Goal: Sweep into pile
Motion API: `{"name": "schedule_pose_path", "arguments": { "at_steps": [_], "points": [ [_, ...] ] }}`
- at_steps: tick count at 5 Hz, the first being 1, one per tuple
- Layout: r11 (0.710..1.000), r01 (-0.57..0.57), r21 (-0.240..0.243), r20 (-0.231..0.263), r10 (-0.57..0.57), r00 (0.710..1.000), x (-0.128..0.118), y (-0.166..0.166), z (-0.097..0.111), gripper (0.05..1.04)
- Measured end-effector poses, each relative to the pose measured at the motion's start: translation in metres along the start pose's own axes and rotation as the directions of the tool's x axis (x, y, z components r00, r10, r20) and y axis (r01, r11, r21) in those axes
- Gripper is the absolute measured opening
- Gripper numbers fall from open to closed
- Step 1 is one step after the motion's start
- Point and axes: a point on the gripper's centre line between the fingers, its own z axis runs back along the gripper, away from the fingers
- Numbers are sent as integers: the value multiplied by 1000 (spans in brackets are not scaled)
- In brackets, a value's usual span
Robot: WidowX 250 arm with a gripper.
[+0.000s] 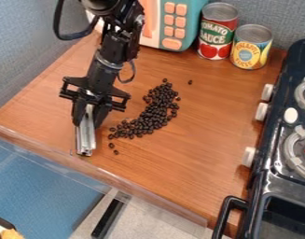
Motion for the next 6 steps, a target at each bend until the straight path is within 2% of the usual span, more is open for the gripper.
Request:
{"name": "schedule_pose_path", "arguments": {
  "at_steps": [1, 3, 4, 5, 6],
  "points": [
    [999, -28, -18, -29, 28, 999, 2, -8, 3, 372],
    [999, -24, -49, -17, 23, 1000, -1, -13, 7, 373],
    [992, 31, -120, 15, -30, 999, -4, -9, 7, 372],
    [986, 43, -163, 20, -40, 999, -4, 0, 3, 373],
    [982, 47, -184, 2, -48, 999, -5, 4, 2, 373]
  ]
}}
